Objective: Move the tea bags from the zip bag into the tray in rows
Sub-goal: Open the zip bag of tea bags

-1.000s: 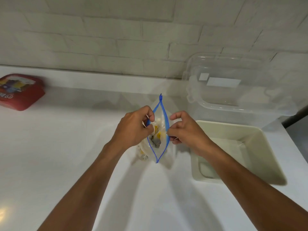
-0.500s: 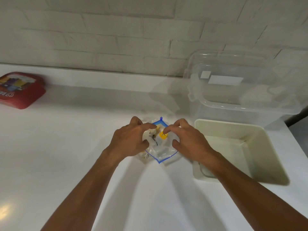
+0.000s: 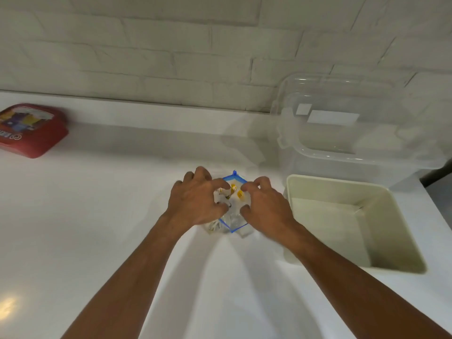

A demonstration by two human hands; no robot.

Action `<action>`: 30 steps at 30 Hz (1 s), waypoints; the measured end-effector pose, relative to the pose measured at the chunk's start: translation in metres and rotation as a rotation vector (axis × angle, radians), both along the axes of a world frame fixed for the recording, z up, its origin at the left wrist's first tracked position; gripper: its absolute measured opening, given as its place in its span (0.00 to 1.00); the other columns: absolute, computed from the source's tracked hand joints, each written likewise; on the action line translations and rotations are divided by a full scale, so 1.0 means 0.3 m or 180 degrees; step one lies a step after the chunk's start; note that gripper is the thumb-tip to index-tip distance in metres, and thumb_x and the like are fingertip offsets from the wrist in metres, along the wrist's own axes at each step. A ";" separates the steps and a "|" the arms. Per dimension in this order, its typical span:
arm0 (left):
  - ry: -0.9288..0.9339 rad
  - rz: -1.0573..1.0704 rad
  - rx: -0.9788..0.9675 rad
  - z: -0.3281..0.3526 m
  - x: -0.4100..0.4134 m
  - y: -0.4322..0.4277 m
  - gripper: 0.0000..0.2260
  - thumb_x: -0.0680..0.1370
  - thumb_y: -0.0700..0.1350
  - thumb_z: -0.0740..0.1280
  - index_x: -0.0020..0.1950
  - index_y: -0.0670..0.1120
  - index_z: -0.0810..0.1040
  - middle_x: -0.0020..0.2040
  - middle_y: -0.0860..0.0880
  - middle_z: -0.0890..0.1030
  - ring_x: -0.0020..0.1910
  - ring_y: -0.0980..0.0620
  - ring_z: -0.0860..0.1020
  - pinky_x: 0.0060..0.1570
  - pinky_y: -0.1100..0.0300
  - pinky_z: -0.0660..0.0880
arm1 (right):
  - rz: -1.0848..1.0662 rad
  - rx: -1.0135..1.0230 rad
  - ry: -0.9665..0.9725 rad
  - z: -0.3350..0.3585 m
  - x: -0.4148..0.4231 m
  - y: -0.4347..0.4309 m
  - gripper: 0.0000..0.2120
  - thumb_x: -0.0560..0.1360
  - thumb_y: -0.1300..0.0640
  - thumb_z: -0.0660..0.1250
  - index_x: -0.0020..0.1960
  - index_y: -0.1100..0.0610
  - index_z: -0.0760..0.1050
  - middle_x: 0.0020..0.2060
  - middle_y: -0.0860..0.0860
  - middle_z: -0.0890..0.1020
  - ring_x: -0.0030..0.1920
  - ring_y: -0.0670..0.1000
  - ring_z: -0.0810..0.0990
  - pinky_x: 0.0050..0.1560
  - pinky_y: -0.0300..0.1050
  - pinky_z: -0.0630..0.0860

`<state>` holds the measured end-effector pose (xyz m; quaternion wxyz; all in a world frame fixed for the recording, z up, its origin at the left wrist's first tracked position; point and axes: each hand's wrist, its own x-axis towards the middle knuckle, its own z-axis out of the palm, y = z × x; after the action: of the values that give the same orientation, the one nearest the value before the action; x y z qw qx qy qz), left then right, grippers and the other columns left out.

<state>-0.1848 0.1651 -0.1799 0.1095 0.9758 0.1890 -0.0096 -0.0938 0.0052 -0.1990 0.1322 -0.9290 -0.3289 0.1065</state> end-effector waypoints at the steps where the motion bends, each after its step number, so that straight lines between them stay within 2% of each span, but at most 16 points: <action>1: -0.0162 0.0053 0.0106 -0.001 0.007 -0.004 0.19 0.71 0.64 0.67 0.62 0.66 0.76 0.61 0.54 0.70 0.58 0.49 0.72 0.52 0.54 0.68 | -0.0039 0.0143 0.0007 -0.002 0.005 0.005 0.22 0.74 0.53 0.65 0.68 0.48 0.71 0.64 0.50 0.67 0.53 0.58 0.79 0.49 0.48 0.75; 3: -0.0323 0.0186 0.0315 -0.014 0.020 -0.008 0.20 0.70 0.70 0.65 0.58 0.65 0.79 0.61 0.54 0.71 0.57 0.48 0.71 0.52 0.53 0.67 | -0.0156 0.0194 0.0108 -0.007 0.015 0.015 0.18 0.77 0.54 0.62 0.66 0.50 0.74 0.63 0.51 0.70 0.53 0.59 0.80 0.52 0.49 0.77; 5: -0.0150 0.0137 0.0533 -0.043 0.022 -0.006 0.26 0.67 0.73 0.66 0.61 0.65 0.76 0.62 0.53 0.69 0.57 0.47 0.70 0.52 0.53 0.65 | -0.0225 -0.0132 0.0021 -0.020 0.020 0.016 0.16 0.77 0.55 0.61 0.64 0.52 0.75 0.59 0.53 0.71 0.51 0.61 0.80 0.50 0.50 0.77; 8: 0.0147 0.0040 0.0515 -0.091 0.011 -0.002 0.31 0.66 0.71 0.69 0.67 0.67 0.69 0.66 0.52 0.66 0.58 0.47 0.69 0.53 0.52 0.66 | -0.0218 -0.0633 -0.0184 -0.042 0.012 0.009 0.16 0.76 0.62 0.61 0.63 0.56 0.73 0.56 0.55 0.69 0.49 0.62 0.80 0.40 0.48 0.72; 10: 0.0110 0.0054 0.0473 -0.102 0.013 -0.001 0.32 0.65 0.70 0.70 0.67 0.67 0.68 0.66 0.52 0.66 0.58 0.47 0.69 0.54 0.52 0.66 | -0.0211 -0.0662 -0.0264 -0.052 0.012 0.012 0.16 0.75 0.63 0.62 0.63 0.57 0.73 0.57 0.54 0.68 0.50 0.60 0.79 0.39 0.48 0.70; 12: 0.0070 0.0027 0.0464 -0.098 0.020 0.002 0.32 0.65 0.70 0.71 0.67 0.67 0.69 0.66 0.53 0.66 0.59 0.48 0.69 0.55 0.52 0.65 | -0.0173 -0.0526 -0.0411 -0.051 0.016 0.013 0.17 0.75 0.59 0.66 0.63 0.54 0.73 0.58 0.53 0.67 0.53 0.56 0.76 0.41 0.47 0.73; 15: -0.0044 0.0060 0.0202 -0.073 0.035 0.013 0.30 0.63 0.73 0.70 0.64 0.68 0.72 0.66 0.55 0.66 0.60 0.49 0.68 0.55 0.53 0.64 | -0.0126 0.0025 -0.0470 -0.025 0.019 0.003 0.18 0.76 0.49 0.67 0.65 0.46 0.75 0.59 0.50 0.67 0.57 0.53 0.72 0.43 0.46 0.75; 17: -0.0228 0.0111 0.0195 -0.058 0.042 0.014 0.25 0.65 0.72 0.69 0.60 0.68 0.76 0.66 0.56 0.68 0.61 0.48 0.69 0.54 0.52 0.63 | -0.0150 0.0223 -0.0558 -0.005 0.023 0.013 0.14 0.78 0.47 0.65 0.63 0.44 0.77 0.56 0.49 0.68 0.57 0.52 0.72 0.42 0.46 0.75; 21: -0.0564 -0.0038 0.0708 -0.048 0.069 0.010 0.13 0.73 0.64 0.68 0.56 0.66 0.81 0.66 0.53 0.73 0.60 0.44 0.70 0.50 0.50 0.65 | -0.0384 -0.0150 -0.0550 -0.015 0.050 0.046 0.10 0.79 0.47 0.62 0.54 0.47 0.81 0.52 0.49 0.69 0.54 0.52 0.71 0.37 0.45 0.70; 25: -0.0275 -0.0189 0.0725 -0.049 0.110 0.010 0.14 0.76 0.59 0.66 0.61 0.67 0.78 0.71 0.53 0.69 0.63 0.45 0.68 0.54 0.50 0.65 | -0.0364 -0.0337 -0.0506 -0.048 0.064 0.051 0.09 0.78 0.48 0.66 0.56 0.46 0.81 0.52 0.50 0.70 0.53 0.52 0.72 0.39 0.44 0.71; 30: 0.0048 -0.0225 0.0648 -0.070 0.136 0.023 0.18 0.76 0.60 0.66 0.65 0.68 0.74 0.71 0.53 0.67 0.64 0.46 0.68 0.57 0.49 0.66 | -0.0294 -0.0452 -0.0345 -0.069 0.074 0.050 0.12 0.79 0.48 0.64 0.60 0.46 0.78 0.54 0.52 0.71 0.54 0.53 0.73 0.40 0.45 0.70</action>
<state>-0.1440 0.1719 -0.2008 0.0080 0.9878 0.1553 -0.0016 -0.0717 0.0203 -0.2198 0.0529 -0.9546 -0.2840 0.0729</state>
